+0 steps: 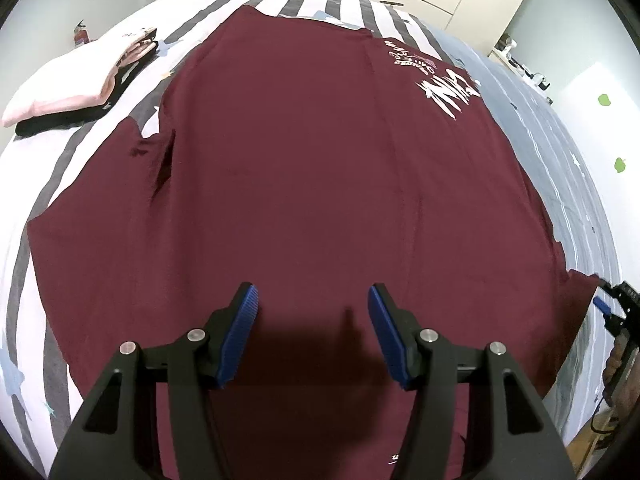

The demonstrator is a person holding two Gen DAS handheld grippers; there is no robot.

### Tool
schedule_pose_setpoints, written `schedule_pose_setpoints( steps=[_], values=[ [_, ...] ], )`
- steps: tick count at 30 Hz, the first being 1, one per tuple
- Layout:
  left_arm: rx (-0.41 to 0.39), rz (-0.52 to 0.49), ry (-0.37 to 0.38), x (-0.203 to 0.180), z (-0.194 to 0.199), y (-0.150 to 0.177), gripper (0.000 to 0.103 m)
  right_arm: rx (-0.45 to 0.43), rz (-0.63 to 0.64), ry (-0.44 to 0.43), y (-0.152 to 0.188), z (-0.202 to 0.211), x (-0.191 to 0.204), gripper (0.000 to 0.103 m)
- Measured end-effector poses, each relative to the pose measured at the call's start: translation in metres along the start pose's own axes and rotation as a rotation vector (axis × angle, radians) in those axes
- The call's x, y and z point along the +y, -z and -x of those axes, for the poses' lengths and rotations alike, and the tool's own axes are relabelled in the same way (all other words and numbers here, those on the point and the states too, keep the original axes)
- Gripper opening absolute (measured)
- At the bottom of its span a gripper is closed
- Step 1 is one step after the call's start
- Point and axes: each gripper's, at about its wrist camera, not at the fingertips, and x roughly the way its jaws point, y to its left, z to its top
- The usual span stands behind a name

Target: Fold clothes

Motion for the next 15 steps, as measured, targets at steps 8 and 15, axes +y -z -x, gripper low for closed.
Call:
schedule_pose_setpoints(
  steps=[8,15],
  values=[
    [0.012,0.008,-0.008,0.002,-0.001,0.006,0.055,0.000,0.174,0.023,-0.022,-0.007,0.047,0.047],
    [0.020,0.014,-0.013,0.008,-0.002,0.006,0.055,0.156,0.384,0.036,-0.014,-0.082,0.091,0.047]
  ],
)
